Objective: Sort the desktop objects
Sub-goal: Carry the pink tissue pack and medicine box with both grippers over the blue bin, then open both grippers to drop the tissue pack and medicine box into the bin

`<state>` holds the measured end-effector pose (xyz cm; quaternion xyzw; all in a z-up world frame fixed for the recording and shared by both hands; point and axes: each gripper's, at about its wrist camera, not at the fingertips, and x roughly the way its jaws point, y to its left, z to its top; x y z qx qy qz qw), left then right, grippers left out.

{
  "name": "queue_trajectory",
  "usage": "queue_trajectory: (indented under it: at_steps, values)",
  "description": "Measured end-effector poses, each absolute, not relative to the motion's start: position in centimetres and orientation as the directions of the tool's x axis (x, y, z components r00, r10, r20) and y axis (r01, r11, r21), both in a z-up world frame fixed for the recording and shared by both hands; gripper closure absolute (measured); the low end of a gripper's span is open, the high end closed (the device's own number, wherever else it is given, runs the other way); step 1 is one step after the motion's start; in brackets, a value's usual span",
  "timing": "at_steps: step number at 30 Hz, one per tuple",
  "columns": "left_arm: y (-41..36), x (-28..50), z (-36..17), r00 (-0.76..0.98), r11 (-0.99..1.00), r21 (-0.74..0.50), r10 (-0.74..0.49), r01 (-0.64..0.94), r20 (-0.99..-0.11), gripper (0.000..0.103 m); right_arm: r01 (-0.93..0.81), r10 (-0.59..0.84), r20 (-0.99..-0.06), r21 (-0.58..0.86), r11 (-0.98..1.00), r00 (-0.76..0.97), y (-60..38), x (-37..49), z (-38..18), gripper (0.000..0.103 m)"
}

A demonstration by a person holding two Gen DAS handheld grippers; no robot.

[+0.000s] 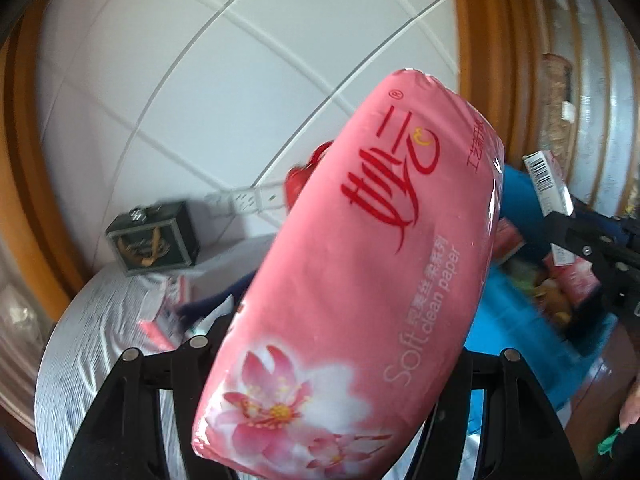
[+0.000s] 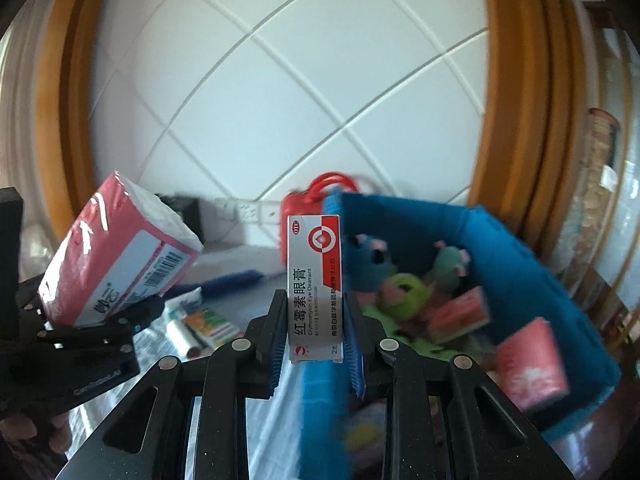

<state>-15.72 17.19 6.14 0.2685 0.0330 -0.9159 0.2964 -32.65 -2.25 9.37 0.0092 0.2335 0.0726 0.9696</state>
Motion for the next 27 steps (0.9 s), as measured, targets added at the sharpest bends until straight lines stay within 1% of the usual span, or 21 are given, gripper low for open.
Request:
queue_trajectory:
  at_steps: [2, 5, 16, 19, 27]
  values:
    - [19.0, -16.7, 6.6, -0.699, -0.834, 0.115, -0.520, 0.539, -0.491, 0.040, -0.107, 0.120, -0.438, 0.054, 0.993, 0.891, -4.1, -33.5, 9.7, 0.077]
    - [21.3, -18.4, 7.0, -0.724, -0.856, 0.118, -0.493, 0.504, -0.482, 0.040, -0.056, 0.074, -0.429, 0.056, 0.997, 0.900, -6.8, -34.3, 9.8, 0.077]
    - [29.7, -26.0, 7.8, -0.788, -0.910, 0.123, -0.405, 0.396, -0.464, 0.040, 0.089, -0.063, -0.459, 0.035, 0.995, 0.886, -17.1, -34.9, 8.3, 0.077]
    - [30.9, -28.1, 7.3, -0.787, -0.918, 0.113, -0.385, 0.380, -0.482, 0.040, 0.108, -0.079, -0.478, 0.033, 0.994, 0.875, -19.6, -34.4, 7.3, 0.077]
    - [33.0, -33.3, 4.1, -0.717, -0.918, 0.120, -0.372, 0.377, -0.590, 0.040, 0.095, -0.047, -0.538, 0.062, 0.994, 0.841, -24.2, -32.3, 4.1, 0.077]
